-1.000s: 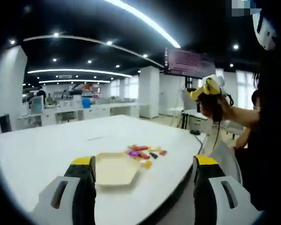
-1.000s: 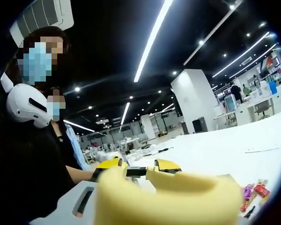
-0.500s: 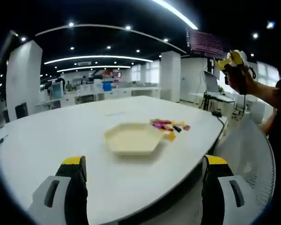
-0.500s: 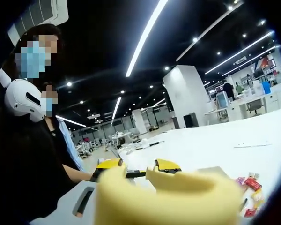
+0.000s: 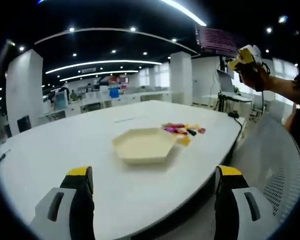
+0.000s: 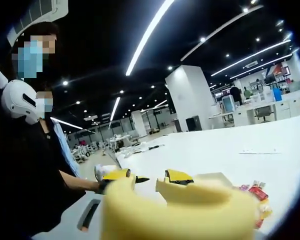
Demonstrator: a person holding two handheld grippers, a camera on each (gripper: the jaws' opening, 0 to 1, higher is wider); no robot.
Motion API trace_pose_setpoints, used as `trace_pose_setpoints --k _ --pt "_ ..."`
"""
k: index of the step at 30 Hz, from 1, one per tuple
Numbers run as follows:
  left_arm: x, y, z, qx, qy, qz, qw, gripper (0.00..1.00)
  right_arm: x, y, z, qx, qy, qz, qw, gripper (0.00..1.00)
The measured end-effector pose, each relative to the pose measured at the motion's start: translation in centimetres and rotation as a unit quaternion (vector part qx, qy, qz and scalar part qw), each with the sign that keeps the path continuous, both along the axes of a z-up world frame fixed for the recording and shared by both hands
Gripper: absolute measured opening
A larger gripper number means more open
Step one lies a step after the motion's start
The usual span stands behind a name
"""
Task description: Place the target food into the container with the food tongs after gripping and lifting it, then release it inside without dropping or visibly crushing the food.
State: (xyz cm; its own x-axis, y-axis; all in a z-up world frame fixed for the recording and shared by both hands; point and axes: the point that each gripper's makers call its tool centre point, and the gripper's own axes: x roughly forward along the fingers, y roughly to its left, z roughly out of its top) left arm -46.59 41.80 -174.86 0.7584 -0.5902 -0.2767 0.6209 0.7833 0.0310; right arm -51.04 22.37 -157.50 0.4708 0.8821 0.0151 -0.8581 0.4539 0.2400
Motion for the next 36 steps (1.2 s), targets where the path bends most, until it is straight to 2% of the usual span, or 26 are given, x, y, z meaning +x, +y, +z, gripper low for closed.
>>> trace_pose_setpoints --k 4,9,13,15,17,21,24,26,27,29,34,36 --pt "0.1 0.2 0.0 -0.004 -0.001 0.006 1.0 0.99 0.8 -0.6 -1.1 -0.034 0.001 -0.01 0.9994 0.27" --pt "0.1 0.3 -0.1 -0.006 0.002 0.008 1.0 0.98 2.1 -1.7 -3.0 -0.101 -0.003 -0.032 0.9944 0.27" --pt "0.0 0.2 -0.2 -0.008 0.007 0.006 0.9999 0.97 3.5 -3.6 -6.0 -0.176 0.013 -0.05 0.983 0.26" --pt "0.0 0.1 -0.3 -0.009 0.009 0.004 0.9999 0.97 4.2 -4.5 -7.4 -0.197 0.029 -0.062 0.978 0.26" --pt "0.0 0.2 -0.3 -0.009 0.009 0.004 0.9999 0.96 5.0 -5.1 -8.2 -0.206 0.033 -0.076 0.9749 0.26" --pt "-0.1 0.1 -0.4 -0.011 0.014 0.004 0.9998 0.96 6.9 -7.2 -11.3 -0.245 0.061 -0.116 0.9607 0.26" --pt "-0.1 0.1 -0.5 -0.01 0.016 0.001 0.9998 0.95 8.3 -8.6 -13.0 -0.258 0.093 -0.147 0.9504 0.26" --pt "-0.3 0.0 -0.7 -0.011 0.025 -0.003 0.9996 0.94 9.6 -9.2 -13.9 -0.271 0.103 -0.171 0.9414 0.26" --pt "-0.3 -0.1 -0.7 -0.011 0.027 -0.004 0.9996 0.94 10.0 -9.3 -14.2 -0.274 0.103 -0.177 0.9396 0.26" --pt "-0.3 -0.1 -0.7 -0.009 0.024 -0.005 0.9997 0.94 11.1 -9.6 -15.2 -0.28 0.12 -0.2 0.9312 0.26" --pt "-0.4 -0.1 -0.6 -0.008 0.022 -0.007 0.9997 0.9 13.6 -9.9 -17.2 -0.271 0.173 -0.25 0.9132 0.26" --pt "-0.3 0.0 -0.5 -0.008 0.02 -0.004 0.9997 0.91 14.4 -9.9 -17.7 -0.259 0.189 -0.262 0.9102 0.26"
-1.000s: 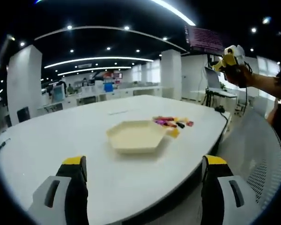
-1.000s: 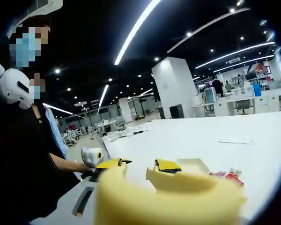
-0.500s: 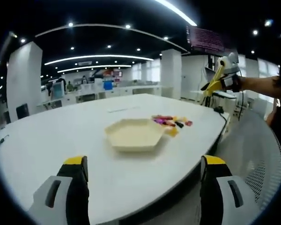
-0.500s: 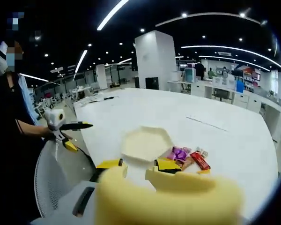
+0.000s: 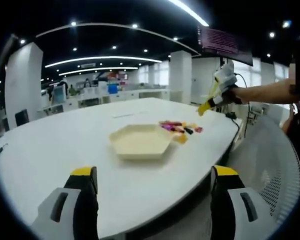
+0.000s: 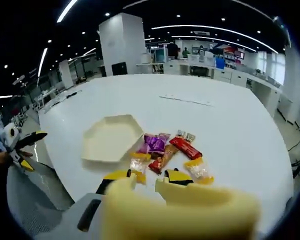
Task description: Place the target food into the container with the food tongs after gripping and lifting it, then release it inside without dropping or visibly crushing the food.
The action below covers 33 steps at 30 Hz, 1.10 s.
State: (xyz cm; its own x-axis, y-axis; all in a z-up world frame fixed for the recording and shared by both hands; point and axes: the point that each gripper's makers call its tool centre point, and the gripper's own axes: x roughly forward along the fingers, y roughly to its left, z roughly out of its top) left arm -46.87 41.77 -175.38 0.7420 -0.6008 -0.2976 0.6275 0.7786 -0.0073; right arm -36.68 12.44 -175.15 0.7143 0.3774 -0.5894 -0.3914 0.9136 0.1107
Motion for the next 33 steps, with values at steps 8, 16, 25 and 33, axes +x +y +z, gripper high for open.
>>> trace_pose_setpoints --k 8,16,25,33 --pt "0.0 0.0 -0.1 -0.001 0.004 0.001 1.0 0.91 1.6 -1.2 -3.3 -0.02 0.054 -0.055 0.9968 0.26" --pt "-0.1 0.0 -0.2 -0.005 0.01 0.001 0.9999 0.91 2.5 -1.8 -6.1 -0.034 0.099 -0.098 0.9896 0.26" --pt "-0.2 0.1 -0.2 -0.007 0.012 0.0 0.9999 0.88 3.1 -1.8 -7.7 -0.042 0.133 -0.129 0.9817 0.26" --pt "-0.2 0.0 -0.2 -0.009 0.014 -0.002 0.9999 0.86 3.9 -2.5 -8.6 -0.097 0.14 -0.135 0.9761 0.27"
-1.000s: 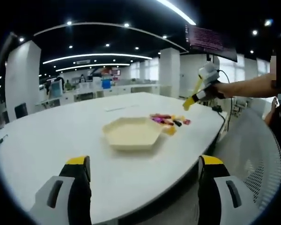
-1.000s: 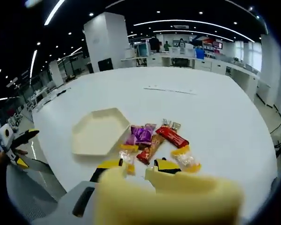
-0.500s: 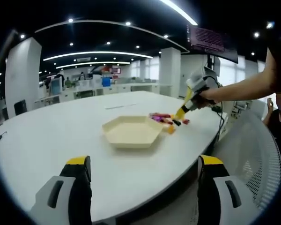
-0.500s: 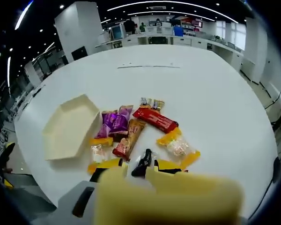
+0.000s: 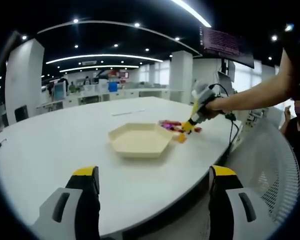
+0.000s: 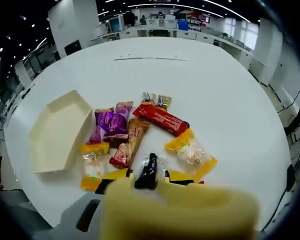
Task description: Place the target food into the container with the food tongs after gripping and lifting it, then release it inside without dropping or visibly crushing the food.
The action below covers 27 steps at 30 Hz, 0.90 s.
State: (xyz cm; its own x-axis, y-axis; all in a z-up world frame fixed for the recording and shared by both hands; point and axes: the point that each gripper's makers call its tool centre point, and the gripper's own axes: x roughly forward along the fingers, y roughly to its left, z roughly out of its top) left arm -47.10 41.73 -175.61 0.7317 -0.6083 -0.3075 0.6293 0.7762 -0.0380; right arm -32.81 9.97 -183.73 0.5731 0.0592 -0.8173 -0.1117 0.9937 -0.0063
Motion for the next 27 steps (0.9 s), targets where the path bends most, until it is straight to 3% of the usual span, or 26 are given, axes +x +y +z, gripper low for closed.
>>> trace_pose_setpoints --k 11,15,18,20,27 --pt "-0.1 -0.1 -0.1 -0.001 0.003 -0.002 1.0 0.82 1.8 -1.3 -0.3 -0.02 -0.007 -0.002 0.9998 0.29" --pt "-0.1 -0.1 -0.1 -0.001 0.006 -0.003 1.0 0.82 1.9 -1.0 -0.5 -0.031 0.0 0.004 0.9995 0.28" --pt "0.1 0.1 0.2 -0.002 -0.007 0.004 1.0 0.87 2.0 -0.7 -0.6 -0.043 0.017 0.011 0.9989 0.27" --pt "-0.1 -0.1 -0.1 -0.002 0.007 -0.002 1.0 0.84 2.1 -0.6 -0.7 -0.051 0.033 0.016 0.998 0.27" --pt "-0.1 0.0 0.0 -0.001 0.004 0.0 1.0 0.84 2.0 -0.8 -0.8 -0.052 0.042 0.02 0.9976 0.24"
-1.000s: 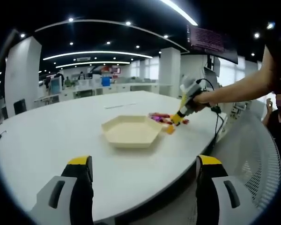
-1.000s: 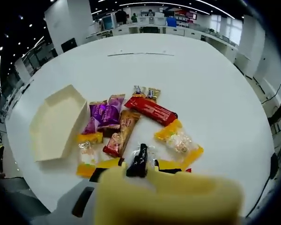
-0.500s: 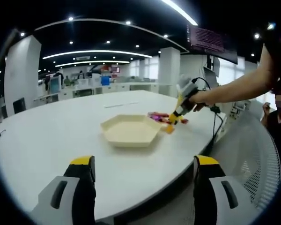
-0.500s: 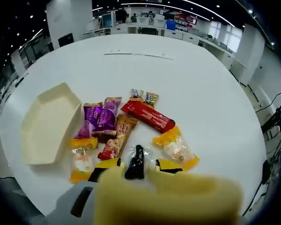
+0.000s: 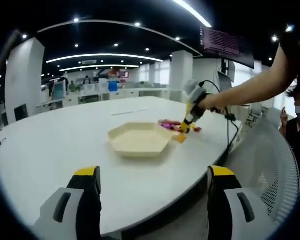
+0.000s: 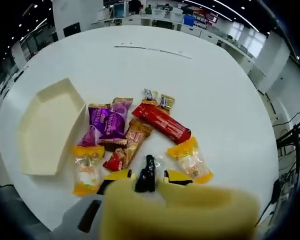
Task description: Place the target food into the container with the food tongs after gripping and lifting it, then release it inside without dropping or visibly crushing the food.
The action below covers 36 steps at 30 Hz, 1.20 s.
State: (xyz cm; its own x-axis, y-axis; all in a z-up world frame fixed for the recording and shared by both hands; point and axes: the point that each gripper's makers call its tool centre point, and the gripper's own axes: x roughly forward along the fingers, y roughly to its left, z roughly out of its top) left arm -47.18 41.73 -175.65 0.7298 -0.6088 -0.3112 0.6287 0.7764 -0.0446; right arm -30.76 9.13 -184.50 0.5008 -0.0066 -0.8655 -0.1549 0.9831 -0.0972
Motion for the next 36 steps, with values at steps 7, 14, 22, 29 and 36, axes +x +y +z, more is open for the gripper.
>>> trace_pose_setpoints --k 7,14,22,29,36 --pt "0.1 -0.2 0.2 -0.005 -0.007 -0.004 1.0 0.99 -0.2 0.0 0.0 0.018 0.001 0.006 0.9998 0.23" --pt "0.1 -0.3 -0.1 -0.006 0.001 -0.008 1.0 0.99 -0.6 -0.1 0.1 0.044 0.0 -0.009 0.999 0.22" --pt "0.0 -0.3 -0.3 -0.004 0.009 -0.003 0.9999 0.99 -0.8 -0.3 0.1 0.044 0.001 -0.009 0.999 0.22" --pt "0.1 -0.3 -0.3 -0.002 0.007 -0.005 1.0 0.98 -1.0 -0.1 0.2 0.045 0.0 -0.007 0.9989 0.21" --pt "0.0 -0.4 -0.4 -0.001 0.012 -0.006 0.9999 0.98 -1.1 -0.3 0.6 0.048 -0.006 -0.007 0.9988 0.21"
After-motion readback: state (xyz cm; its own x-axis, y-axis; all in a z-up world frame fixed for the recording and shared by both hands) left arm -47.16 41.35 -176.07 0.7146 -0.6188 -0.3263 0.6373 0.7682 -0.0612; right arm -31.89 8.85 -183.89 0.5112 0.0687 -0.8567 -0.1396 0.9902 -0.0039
